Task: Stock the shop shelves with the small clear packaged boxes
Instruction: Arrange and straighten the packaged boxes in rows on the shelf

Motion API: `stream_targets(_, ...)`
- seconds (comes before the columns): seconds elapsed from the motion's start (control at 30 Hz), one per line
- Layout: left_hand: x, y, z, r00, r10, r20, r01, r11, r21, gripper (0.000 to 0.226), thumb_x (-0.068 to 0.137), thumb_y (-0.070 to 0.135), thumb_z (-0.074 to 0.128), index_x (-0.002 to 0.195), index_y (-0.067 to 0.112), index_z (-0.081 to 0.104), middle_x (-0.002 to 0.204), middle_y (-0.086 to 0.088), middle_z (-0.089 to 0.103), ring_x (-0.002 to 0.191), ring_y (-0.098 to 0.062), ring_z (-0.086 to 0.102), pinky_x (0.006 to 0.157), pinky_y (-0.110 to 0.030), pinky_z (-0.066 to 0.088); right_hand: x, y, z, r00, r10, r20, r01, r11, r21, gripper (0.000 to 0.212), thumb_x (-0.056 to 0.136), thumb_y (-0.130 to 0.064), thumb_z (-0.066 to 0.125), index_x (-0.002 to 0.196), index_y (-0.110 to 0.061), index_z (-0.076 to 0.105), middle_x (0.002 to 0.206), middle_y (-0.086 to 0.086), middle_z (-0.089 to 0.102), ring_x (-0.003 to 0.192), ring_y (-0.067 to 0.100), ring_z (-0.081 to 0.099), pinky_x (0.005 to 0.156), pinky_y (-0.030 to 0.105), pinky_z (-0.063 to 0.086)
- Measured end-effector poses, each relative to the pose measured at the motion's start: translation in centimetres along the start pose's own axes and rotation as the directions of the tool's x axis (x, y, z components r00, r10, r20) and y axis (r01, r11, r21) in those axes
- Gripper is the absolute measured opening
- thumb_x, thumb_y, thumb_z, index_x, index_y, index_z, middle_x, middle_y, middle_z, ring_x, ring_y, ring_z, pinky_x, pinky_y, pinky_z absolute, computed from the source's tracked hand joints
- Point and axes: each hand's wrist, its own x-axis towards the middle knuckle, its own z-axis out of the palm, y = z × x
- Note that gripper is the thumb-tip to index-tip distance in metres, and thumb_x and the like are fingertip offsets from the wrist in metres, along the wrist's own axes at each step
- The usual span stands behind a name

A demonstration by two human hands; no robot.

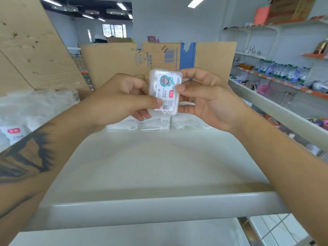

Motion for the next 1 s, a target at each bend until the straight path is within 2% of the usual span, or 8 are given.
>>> stream_targets(0.13,-0.2,0.3,2.2,0.997,-0.081,0.016,0.083,0.975,-0.205,0.041,0.073,0.019,0.086,0.111,0.011,0.074,0.101,-0.017,0.077,0.076,-0.027,0.074,0.085,-0.047,0.061,-0.1,-0.2,0.4,0.977,-0.114,-0.18,0.094,0.989,-0.116,0.032,0.085,-0.001,0.077,0.111,-0.01,0.06,0.084,0.012,0.071,0.077,0.027,0.064,0.068,0.039,0.053)
stream_targets(0.33,-0.4,1.0,3.5,0.99,-0.134,0.043,0.14,0.901,-0.41,0.024,0.091,0.02,0.072,0.115,0.015,0.071,0.105,-0.016,0.078,0.087,-0.03,0.077,0.083,-0.042,0.062,-2.8,-1.1,0.0,0.976,-0.218,0.009,0.176,0.763,-0.621,0.059,0.074,-0.013,0.089,0.125,-0.021,0.06,0.121,-0.006,0.066,0.102,0.011,0.066,0.082,0.026,0.055)
stream_targets(0.5,-0.9,1.7,5.5,0.974,-0.152,0.166,0.212,0.868,-0.449,0.036,0.098,0.037,0.061,0.12,0.011,0.069,0.098,-0.016,0.075,0.093,-0.038,0.076,0.084,-0.046,0.062,-4.8,-0.1,0.1,0.95,-0.293,-0.106,0.128,0.677,-0.725,0.061,0.073,-0.032,0.091,0.124,-0.029,0.057,0.112,-0.023,0.065,0.106,0.0,0.062,0.079,0.012,0.045)
stream_targets(0.63,-1.2,1.7,6.4,0.978,-0.097,0.186,0.167,0.896,-0.412,0.046,0.082,0.033,0.08,0.123,0.015,0.068,0.103,-0.014,0.075,0.094,-0.038,0.076,0.083,-0.047,0.061,-6.6,-1.0,-0.6,0.948,-0.313,-0.065,0.138,0.584,-0.8,0.061,0.078,-0.027,0.087,0.131,-0.024,0.056,0.119,-0.019,0.064,0.107,0.002,0.061,0.086,0.018,0.048)
stream_targets(0.7,-1.4,1.6,6.7,0.99,-0.035,0.134,0.074,0.951,-0.301,0.059,0.074,0.033,0.078,0.13,0.026,0.06,0.106,-0.006,0.078,0.093,-0.029,0.076,0.085,-0.045,0.059,-7.8,-1.5,-1.4,0.964,-0.262,-0.034,0.101,0.482,-0.87,0.062,0.079,-0.027,0.086,0.133,-0.027,0.055,0.123,-0.015,0.063,0.109,0.006,0.059,0.092,0.024,0.048)
stream_targets(0.8,-2.2,1.3,7.1,0.986,0.048,0.159,-0.061,0.995,0.079,0.08,0.072,0.052,0.079,0.142,0.049,0.041,0.119,0.012,0.072,0.1,-0.01,0.071,0.089,-0.041,0.054,-9.2,-2.2,-3.2,0.989,-0.148,-0.032,0.021,0.342,-0.939,0.065,0.081,-0.025,0.084,0.139,-0.027,0.053,0.131,-0.006,0.06,0.112,0.008,0.056,0.096,0.021,0.044)
stream_targets(0.9,-3.8,1.3,7.2,0.957,-0.035,0.287,-0.143,0.806,0.575,0.08,0.081,0.077,0.059,0.148,0.062,0.019,0.151,0.026,0.042,0.137,-0.003,0.045,0.113,-0.031,0.038,-9.7,-2.5,-5.2,0.995,-0.051,-0.088,-0.078,0.168,-0.983,0.069,0.087,-0.028,0.079,0.147,-0.026,0.046,0.142,-0.003,0.052,0.125,0.014,0.051,0.091,0.012,0.03)
stream_targets(1.0,-6.0,0.9,7.7,0.913,-0.162,0.376,-0.196,0.633,0.749,0.074,0.085,0.085,0.028,0.153,0.06,0.015,0.165,0.028,0.015,0.153,-0.003,0.016,0.122,-0.028,0.018,-9.1,-2.1,-6.9,0.985,0.018,-0.17,-0.171,0.147,-0.974,0.069,0.088,-0.027,0.078,0.148,-0.025,0.045,0.147,-0.004,0.05,0.131,0.018,0.049,0.094,0.015,0.031)
